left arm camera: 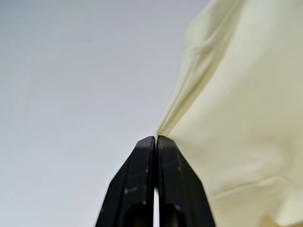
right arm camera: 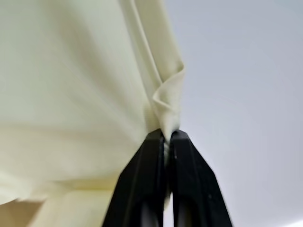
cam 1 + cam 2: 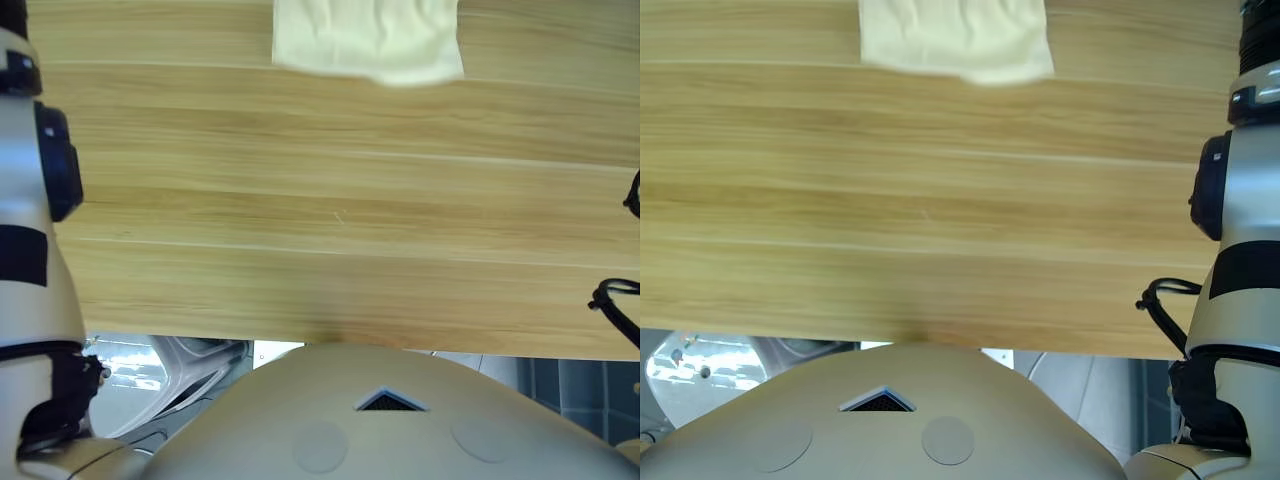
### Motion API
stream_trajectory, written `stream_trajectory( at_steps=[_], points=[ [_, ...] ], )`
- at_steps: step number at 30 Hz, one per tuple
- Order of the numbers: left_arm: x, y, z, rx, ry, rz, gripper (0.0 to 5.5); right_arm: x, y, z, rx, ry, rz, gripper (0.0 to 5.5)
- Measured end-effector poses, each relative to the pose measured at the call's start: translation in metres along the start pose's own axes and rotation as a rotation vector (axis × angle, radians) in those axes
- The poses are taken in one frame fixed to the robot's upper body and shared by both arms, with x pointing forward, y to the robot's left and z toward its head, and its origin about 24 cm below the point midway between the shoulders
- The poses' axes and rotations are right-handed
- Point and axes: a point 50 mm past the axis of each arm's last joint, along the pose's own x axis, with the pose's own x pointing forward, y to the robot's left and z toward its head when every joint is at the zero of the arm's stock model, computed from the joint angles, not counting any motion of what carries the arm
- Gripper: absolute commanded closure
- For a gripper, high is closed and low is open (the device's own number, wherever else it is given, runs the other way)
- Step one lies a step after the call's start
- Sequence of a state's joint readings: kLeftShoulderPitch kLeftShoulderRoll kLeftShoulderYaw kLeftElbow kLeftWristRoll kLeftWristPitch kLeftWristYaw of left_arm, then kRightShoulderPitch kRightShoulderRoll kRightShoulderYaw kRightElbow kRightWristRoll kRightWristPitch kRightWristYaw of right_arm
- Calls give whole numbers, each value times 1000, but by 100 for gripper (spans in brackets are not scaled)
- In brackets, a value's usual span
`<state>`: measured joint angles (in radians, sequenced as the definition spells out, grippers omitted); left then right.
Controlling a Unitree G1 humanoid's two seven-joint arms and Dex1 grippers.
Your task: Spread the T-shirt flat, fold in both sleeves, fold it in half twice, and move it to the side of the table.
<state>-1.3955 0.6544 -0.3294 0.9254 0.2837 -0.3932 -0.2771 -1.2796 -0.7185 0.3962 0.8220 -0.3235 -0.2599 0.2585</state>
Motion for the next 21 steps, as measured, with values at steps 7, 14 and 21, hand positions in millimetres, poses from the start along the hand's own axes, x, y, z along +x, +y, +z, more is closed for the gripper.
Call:
stream_trajectory(
  at_steps=[7,14,21],
  points=[
    [-150,-222,-51,-158,-45,-905,548,-143,223,-15,76,-267,1085,550],
    [-268,-252,10,-585,-333,-1399,548,-249,222,30,324,-651,1635,550],
    [-272,-247,14,-567,-328,-1412,548,-249,220,27,317,-595,1631,550]
  ],
)
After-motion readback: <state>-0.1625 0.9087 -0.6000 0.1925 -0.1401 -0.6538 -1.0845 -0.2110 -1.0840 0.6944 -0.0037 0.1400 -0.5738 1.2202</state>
